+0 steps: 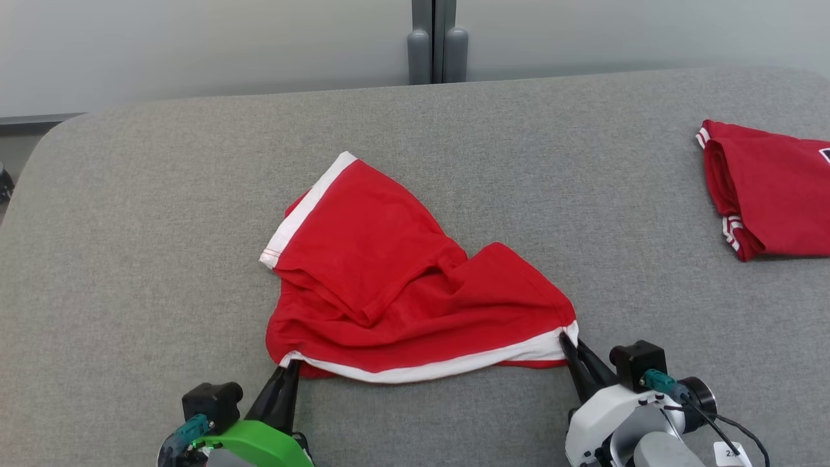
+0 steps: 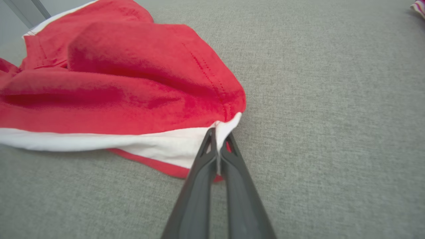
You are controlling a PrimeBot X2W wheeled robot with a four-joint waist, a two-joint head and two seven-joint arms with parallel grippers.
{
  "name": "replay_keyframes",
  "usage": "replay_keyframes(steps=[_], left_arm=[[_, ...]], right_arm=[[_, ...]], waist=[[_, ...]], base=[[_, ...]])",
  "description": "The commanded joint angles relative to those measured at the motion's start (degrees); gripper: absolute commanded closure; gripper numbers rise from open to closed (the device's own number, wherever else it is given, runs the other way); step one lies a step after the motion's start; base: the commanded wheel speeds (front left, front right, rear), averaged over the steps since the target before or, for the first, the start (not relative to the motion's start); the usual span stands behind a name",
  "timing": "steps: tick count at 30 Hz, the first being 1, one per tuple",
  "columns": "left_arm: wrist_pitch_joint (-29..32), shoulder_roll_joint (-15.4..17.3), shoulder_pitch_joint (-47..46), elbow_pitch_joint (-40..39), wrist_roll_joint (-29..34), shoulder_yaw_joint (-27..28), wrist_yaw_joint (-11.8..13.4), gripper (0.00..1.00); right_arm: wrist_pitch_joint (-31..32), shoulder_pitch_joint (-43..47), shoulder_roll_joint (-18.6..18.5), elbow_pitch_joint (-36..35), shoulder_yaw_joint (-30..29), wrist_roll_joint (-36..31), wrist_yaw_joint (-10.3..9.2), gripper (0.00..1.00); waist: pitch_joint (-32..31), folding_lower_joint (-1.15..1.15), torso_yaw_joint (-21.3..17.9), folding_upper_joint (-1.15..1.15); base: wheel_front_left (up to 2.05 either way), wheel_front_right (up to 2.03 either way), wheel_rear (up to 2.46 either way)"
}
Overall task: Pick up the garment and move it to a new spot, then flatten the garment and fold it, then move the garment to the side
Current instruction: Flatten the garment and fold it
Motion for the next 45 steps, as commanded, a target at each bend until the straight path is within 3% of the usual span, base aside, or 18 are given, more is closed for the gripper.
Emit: replay_keyframes(steps=[1,8,18,25,29,32,36,40,45], left_arm=[[-0.5,0.8,-0.8,-0.9,-0.9,-0.1,-0.1,1.0],[-0.9,2.5,-0.2,-7.8,-1.3,2.1,-0.1,1.0],[-0.3,6.5,-0.4,-29.2,-0.3,4.2,-0.1,1.0],[9.7,13.0,-4.6,-48.2,-2.1,3.7,-0.1,1.0],[17.2,16.6,-10.0,-55.2,-5.0,3.3,-0.1,1.0],[21.4,18.6,-14.0,-56.2,-6.1,2.7,-0.1,1.0],[25.3,19.7,-19.1,-53.0,-8.6,1.1,-0.1,1.0],[28.0,19.1,-26.0,-46.0,-11.0,-0.9,-0.1,1.0],[26.4,19.4,-41.2,-34.4,-8.1,-3.3,-0.1,1.0]], right_arm=[[-0.4,-0.9,-0.1,-0.3,-0.3,0.2,-0.09,1.0],[-0.4,-1.0,-0.1,-6.0,-2.7,-0.2,-0.09,1.0],[-0.4,0.9,-0.1,-26.2,-6.6,0.3,-0.09,1.0],[-0.4,2.1,-0.1,-42.9,-8.2,-0.5,-0.09,1.0],[1.3,1.7,-0.7,-51.1,-8.8,-1.7,-0.09,1.0],[3.4,1.4,-0.9,-54.6,-8.9,-2.2,-0.09,1.0],[5.6,-0.5,-0.9,-53.5,-9.2,-0.8,-0.09,1.0],[5.6,-7.0,-1.3,-47.1,-8.8,0.8,-0.09,1.0],[3.4,-23.7,-1.7,-36.2,-8.7,0.7,-0.09,1.0]], waist=[[0.0,0.0,0.0,0.0],[-0.7,0.0,-0.3,0.0],[-5.4,0.0,-2.1,0.0],[-7.4,0.0,-4.0,0.0],[-7.4,0.0,-5.0,0.0],[-6.8,0.0,-5.8,0.0],[-3.9,0.0,-6.8,0.0],[1.3,0.0,-8.0,0.0],[8.2,0.0,-9.8,0.0]], base=[[0.0,0.0,0.0],[0.0,0.0,0.0],[0.0,0.0,0.0],[0.0,0.0,0.0],[0.0,0.0,0.0],[0.0,0.0,0.0],[0.0,0.0,0.0],[0.0,0.0,0.0],[0.0,0.0,0.0]])
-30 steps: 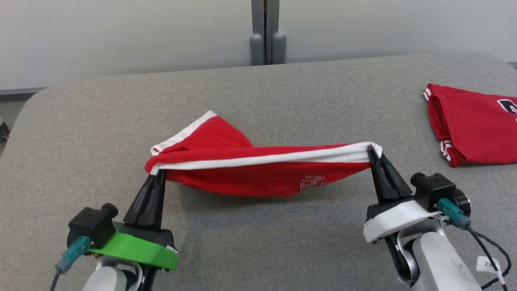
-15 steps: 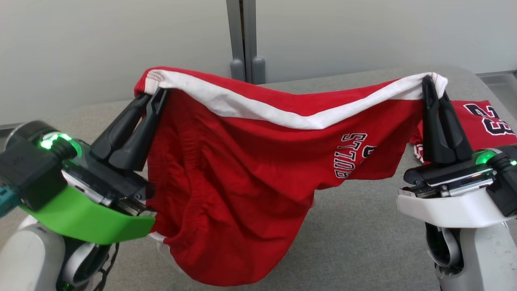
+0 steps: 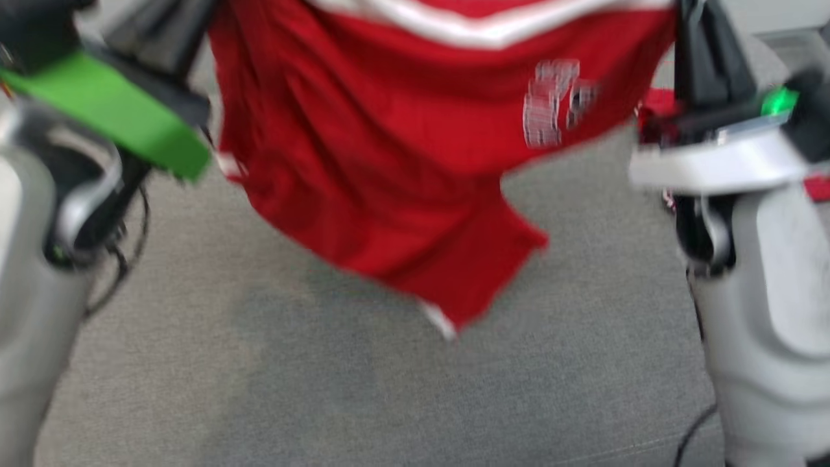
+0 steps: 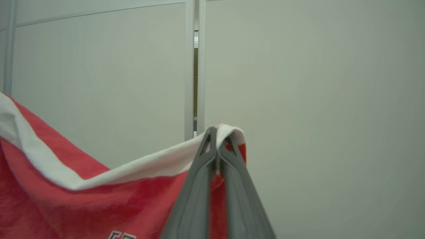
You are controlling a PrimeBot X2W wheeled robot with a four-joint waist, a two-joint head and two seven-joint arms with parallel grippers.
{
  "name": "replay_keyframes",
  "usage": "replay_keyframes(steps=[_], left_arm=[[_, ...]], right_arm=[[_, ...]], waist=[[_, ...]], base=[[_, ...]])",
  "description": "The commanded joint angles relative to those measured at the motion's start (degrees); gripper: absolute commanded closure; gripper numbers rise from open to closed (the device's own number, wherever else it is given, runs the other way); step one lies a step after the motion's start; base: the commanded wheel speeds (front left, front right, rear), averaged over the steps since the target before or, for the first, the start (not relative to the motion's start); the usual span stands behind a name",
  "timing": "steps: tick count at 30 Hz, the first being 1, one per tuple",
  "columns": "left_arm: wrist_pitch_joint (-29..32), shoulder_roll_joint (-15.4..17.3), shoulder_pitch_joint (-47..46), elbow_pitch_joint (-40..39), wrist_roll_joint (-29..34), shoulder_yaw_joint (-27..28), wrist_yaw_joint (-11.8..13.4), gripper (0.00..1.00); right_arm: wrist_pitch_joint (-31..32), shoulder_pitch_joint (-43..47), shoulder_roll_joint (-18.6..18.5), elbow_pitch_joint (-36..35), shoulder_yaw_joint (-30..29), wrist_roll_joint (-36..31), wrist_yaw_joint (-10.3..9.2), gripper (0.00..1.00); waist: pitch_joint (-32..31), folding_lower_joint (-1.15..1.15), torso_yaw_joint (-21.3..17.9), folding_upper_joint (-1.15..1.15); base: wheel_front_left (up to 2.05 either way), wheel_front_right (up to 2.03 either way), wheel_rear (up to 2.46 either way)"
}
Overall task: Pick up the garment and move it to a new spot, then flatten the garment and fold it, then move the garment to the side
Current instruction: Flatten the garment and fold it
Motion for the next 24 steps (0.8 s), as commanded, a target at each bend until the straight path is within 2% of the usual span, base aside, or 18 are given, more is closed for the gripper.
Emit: replay_keyframes(steps=[1,6,10,17,24], left_arm=[[-1.3,-0.4,-4.2,2.9,1.2,0.1,0.0,1.0],[-7.9,-1.9,-17.5,14.0,2.5,-0.2,0.0,1.0],[-13.3,-2.5,-20.6,19.9,1.9,-2.3,0.0,1.0],[-22.2,-1.9,-10.9,24.3,-2.2,-7.0,0.0,1.0],[-27.2,-1.4,4.5,18.4,-4.4,-8.2,0.0,1.0]], right_arm=[[-1.0,-4.5,0.2,2.4,-0.3,-0.3,-0.08,1.0],[-3.5,-19.2,1.3,10.7,-0.9,-1.4,-0.08,1.0],[-4.1,-22.5,1.6,14.7,0.5,-1.1,-0.08,1.0],[-4.2,-13.1,1.6,14.4,2.8,1.3,-0.08,1.0],[-4.2,1.0,1.5,7.1,0.0,2.7,-0.08,1.0]], waist=[[7.3,0.0,-2.6,0.0],[12.3,0.0,-4.0,0.0],[15.4,0.0,-3.7,0.0],[17.8,0.0,-2.2,0.0],[15.9,0.0,-1.0,0.0]], base=[[0.0,0.0,0.0],[0.0,0.0,0.0],[0.0,0.0,0.0],[0.0,0.0,0.0],[0.0,0.0,0.0]])
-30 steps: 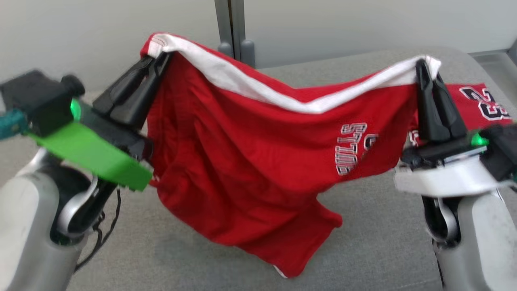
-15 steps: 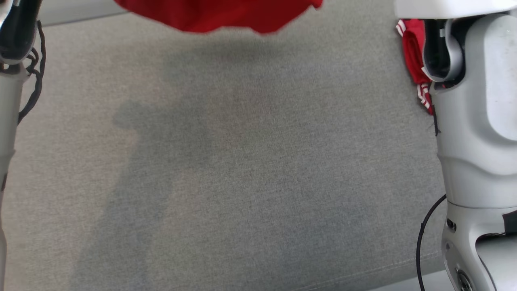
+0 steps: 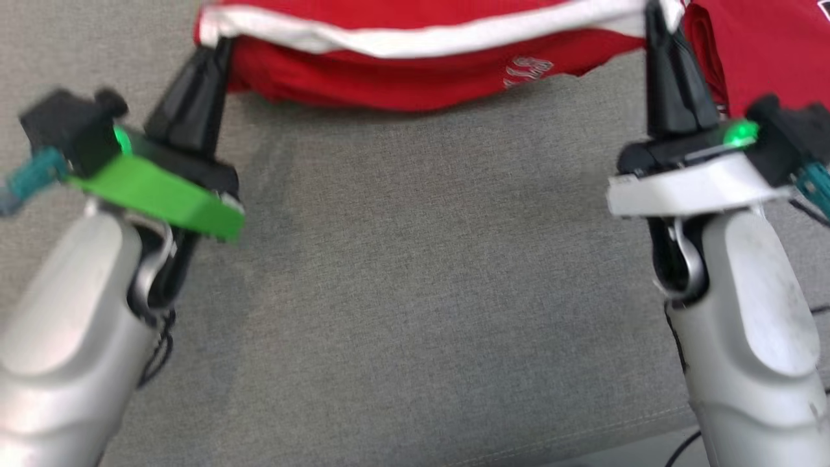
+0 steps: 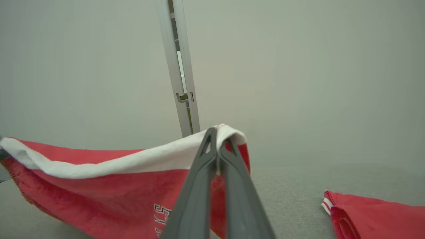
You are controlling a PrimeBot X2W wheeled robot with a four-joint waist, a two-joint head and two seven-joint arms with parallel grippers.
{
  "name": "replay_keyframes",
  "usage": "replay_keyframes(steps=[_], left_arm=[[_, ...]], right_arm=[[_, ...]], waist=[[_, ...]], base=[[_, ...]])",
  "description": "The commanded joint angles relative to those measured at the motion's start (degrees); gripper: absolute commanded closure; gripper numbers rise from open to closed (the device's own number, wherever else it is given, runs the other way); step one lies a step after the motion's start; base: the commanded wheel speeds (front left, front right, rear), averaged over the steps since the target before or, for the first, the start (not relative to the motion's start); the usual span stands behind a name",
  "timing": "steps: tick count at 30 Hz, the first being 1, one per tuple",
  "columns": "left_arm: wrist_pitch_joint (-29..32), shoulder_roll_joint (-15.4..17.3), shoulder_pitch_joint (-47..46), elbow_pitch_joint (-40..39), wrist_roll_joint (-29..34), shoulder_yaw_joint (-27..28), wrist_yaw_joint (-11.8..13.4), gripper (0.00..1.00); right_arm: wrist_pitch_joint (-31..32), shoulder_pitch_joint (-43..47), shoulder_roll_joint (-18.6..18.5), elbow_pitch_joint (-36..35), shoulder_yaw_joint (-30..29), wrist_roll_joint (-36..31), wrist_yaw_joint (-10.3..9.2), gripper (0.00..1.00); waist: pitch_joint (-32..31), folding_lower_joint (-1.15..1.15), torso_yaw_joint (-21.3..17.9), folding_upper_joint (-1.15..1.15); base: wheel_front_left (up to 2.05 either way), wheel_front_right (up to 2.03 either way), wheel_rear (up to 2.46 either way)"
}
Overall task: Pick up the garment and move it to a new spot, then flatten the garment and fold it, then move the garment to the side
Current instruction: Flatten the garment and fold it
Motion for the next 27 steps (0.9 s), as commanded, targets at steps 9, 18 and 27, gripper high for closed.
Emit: replay_keyframes(steps=[9,18,27], left_arm=[[-0.8,-3.0,23.6,-16.6,2.2,5.8,3.4,1.0],[-0.9,-1.9,40.7,-30.1,4.9,6.6,7.6,1.0],[1.6,-3.2,47.5,-29.9,1.4,3.8,9.0,1.0]], right_arm=[[-0.2,18.4,-0.2,-12.6,-4.6,2.1,-0.1,1.0],[-0.2,30.7,-0.2,-23.5,-5.2,0.5,-0.1,1.0],[-0.2,34.9,-0.2,-20.1,-6.2,-0.1,-0.1,1.0]], waist=[[-9.7,0.0,0.8,0.0],[-16.9,0.0,0.2,0.0],[-15.1,0.0,2.1,0.0]], base=[[0.0,0.0,0.0],[0.0,0.0,0.0],[0.0,0.0,0.0]])
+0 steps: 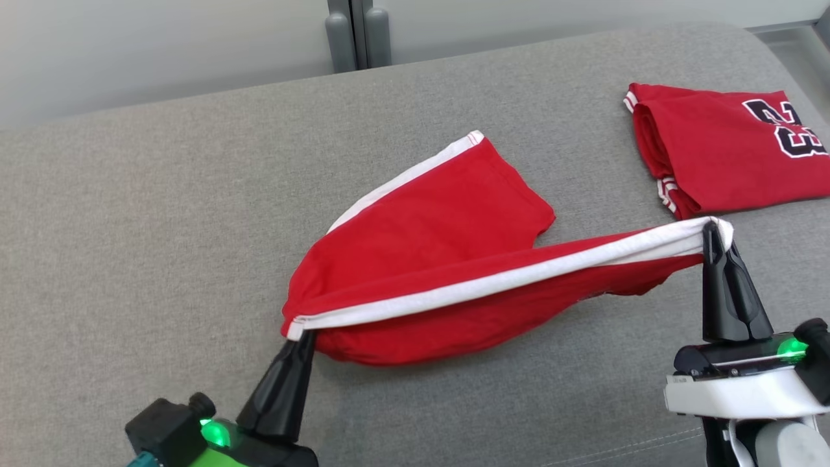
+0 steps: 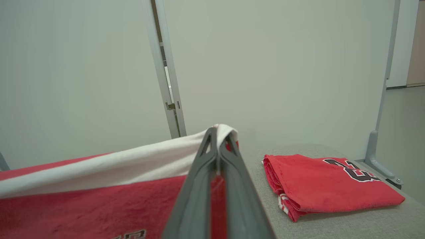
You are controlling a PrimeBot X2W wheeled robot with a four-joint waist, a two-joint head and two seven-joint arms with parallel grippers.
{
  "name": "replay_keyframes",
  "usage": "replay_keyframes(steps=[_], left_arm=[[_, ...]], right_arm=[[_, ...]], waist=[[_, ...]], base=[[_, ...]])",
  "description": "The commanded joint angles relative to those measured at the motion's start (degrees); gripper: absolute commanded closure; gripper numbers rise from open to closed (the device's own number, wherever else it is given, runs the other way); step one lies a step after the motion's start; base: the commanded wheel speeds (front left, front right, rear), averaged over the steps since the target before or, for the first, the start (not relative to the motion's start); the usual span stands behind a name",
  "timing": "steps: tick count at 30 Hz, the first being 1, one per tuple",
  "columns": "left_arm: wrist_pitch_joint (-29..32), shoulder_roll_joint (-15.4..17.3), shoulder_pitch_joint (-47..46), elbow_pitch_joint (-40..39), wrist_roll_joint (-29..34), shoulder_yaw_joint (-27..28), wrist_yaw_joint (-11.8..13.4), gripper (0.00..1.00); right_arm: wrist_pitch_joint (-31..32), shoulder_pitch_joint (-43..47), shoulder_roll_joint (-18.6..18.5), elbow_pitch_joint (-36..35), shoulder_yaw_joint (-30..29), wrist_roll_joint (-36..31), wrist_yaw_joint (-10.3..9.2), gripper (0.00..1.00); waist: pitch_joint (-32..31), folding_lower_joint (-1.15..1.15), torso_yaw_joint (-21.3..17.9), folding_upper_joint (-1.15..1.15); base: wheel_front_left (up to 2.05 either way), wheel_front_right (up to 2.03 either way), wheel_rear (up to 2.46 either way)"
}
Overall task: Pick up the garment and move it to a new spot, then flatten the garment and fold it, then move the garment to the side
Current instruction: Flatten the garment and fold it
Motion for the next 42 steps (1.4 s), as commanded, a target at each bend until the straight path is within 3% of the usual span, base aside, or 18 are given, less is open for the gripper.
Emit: replay_keyframes(steps=[1,10,18,27,37,38,39,40,41,42], left_arm=[[0.3,-0.7,0.4,1.3,-0.9,-0.3,-0.3,1.0],[3.3,-6.5,-5.2,11.2,-8.0,-1.2,-2.4,1.0],[9.0,-10.3,-15.6,21.4,-14.0,0.4,-3.1,1.0],[11.3,-13.1,-24.2,29.5,-15.1,0.7,-4.0,1.0],[8.9,-14.9,-26.6,34.3,-15.5,0.7,-5.3,1.0],[8.6,-15.1,-26.7,34.5,-15.5,0.6,-5.4,0.96],[8.5,-15.2,-26.7,34.6,-15.5,0.5,-5.6,0.59],[8.0,-15.2,-26.7,34.6,-15.3,0.5,-5.7,0.08],[7.7,-15.1,-26.7,34.7,-15.0,0.5,-5.6,0.0],[7.2,-15.0,-26.6,34.6,-14.7,0.6,-5.6,0.0]], right_arm=[[-0.1,-1.8,-0.1,1.8,-0.2,-0.3,-0.1,1.0],[-0.1,-13.1,-0.2,16.8,-0.2,-3.0,-0.1,1.0],[2.5,-29.6,-4.5,34.5,5.5,-3.1,-0.1,1.0],[3.8,-44.7,-8.2,51.2,13.0,-1.3,-0.1,1.0],[1.8,-53.3,-9.4,64.6,14.7,-0.6,-0.1,1.0],[1.6,-54.0,-9.4,65.6,14.9,-0.6,-0.1,1.0],[1.3,-54.4,-9.4,66.4,15.1,-0.6,-0.1,1.0],[1.2,-54.8,-9.4,67.3,15.4,-0.6,-0.1,0.88],[1.0,-55.1,-9.4,68.0,15.6,-0.4,-0.1,0.71],[0.8,-55.5,-9.3,68.7,15.8,-0.3,-0.1,0.22]], waist=[[1.9,0.0,1.5,0.0],[6.4,0.0,5.4,0.0],[9.7,0.0,9.1,0.0],[12.1,0.0,11.9,0.0],[13.3,0.0,13.3,0.0],[13.3,0.0,13.3,0.0],[13.3,0.0,13.4,0.0],[13.2,0.0,13.5,0.0],[13.2,0.0,13.5,0.0],[13.0,0.0,13.5,0.0]], base=[[0.0,0.0,0.0],[0.0,0.0,0.0],[0.0,0.0,0.0],[0.0,0.0,0.0],[0.0,0.0,0.0],[0.0,0.0,0.0],[0.0,0.0,0.0],[0.0,0.0,0.0],[0.0,0.0,0.0],[0.0,0.0,0.0]])
